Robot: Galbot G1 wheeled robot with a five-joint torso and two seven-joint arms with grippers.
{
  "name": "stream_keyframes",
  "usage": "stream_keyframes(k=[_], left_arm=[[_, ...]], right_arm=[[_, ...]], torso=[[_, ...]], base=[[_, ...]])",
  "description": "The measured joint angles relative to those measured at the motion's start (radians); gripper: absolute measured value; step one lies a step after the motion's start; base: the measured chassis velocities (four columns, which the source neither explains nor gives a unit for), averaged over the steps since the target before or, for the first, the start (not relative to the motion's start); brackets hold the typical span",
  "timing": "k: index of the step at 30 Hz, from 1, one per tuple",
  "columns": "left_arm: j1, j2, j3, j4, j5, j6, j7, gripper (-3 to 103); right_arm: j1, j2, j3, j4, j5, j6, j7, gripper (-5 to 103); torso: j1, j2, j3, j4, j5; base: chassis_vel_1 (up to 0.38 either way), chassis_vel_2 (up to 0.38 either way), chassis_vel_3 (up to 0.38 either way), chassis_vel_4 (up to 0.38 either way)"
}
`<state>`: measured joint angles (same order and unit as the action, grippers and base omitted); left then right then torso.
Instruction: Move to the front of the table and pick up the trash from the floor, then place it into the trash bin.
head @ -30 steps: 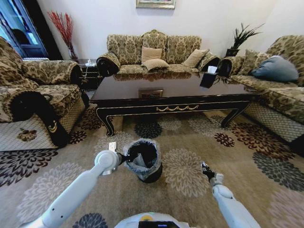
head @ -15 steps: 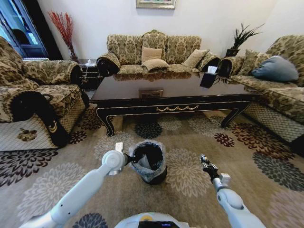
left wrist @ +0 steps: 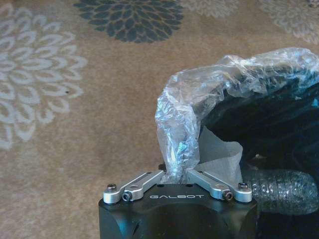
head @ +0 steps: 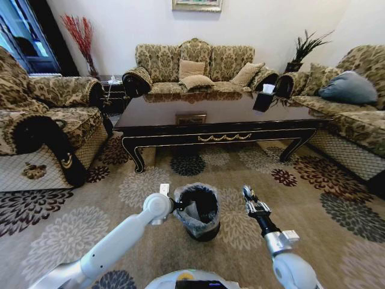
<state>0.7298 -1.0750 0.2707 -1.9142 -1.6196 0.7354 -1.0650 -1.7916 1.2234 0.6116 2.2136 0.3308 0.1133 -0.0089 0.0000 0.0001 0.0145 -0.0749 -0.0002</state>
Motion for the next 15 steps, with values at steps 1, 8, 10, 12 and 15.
stream_keyframes(k=[1, 8, 10, 12, 15], left_arm=[[-0.003, -0.005, 0.006, 0.001, 0.001, 0.000, -0.002, 0], [-0.018, -0.024, 0.044, 0.001, 0.004, 0.000, -0.015, 0], [-0.018, -0.026, 0.052, -0.006, 0.006, 0.000, -0.018, 0], [-0.017, -0.025, 0.057, -0.011, 0.008, 0.000, -0.019, 0], [-0.015, -0.025, 0.058, -0.015, 0.010, 0.000, -0.021, 0]], right_arm=[[-0.012, 0.008, -0.016, 0.024, -0.023, 0.000, 0.001, 27], [-0.058, 0.027, -0.093, 0.081, -0.171, 0.028, -0.005, 27], [-0.069, 0.034, -0.120, 0.081, -0.205, 0.037, -0.008, 27], [-0.076, 0.042, -0.147, 0.076, -0.233, 0.043, -0.009, 27], [-0.082, 0.053, -0.174, 0.068, -0.271, 0.050, -0.016, 27]], torso=[[0.000, 0.000, 0.000, -0.0002, 0.0000], [0.000, 0.000, 0.000, 0.0000, 0.0001], [0.000, 0.000, 0.000, -0.0001, 0.0001], [0.000, 0.000, 0.000, 0.0000, 0.0001], [0.000, 0.000, 0.000, 0.0000, 0.0001]], base=[[0.000, 0.000, 0.000, 0.000], [0.000, 0.000, 0.000, 0.000], [0.000, 0.000, 0.000, 0.000], [0.000, 0.000, 0.000, 0.000], [0.000, 0.000, 0.000, 0.000]])
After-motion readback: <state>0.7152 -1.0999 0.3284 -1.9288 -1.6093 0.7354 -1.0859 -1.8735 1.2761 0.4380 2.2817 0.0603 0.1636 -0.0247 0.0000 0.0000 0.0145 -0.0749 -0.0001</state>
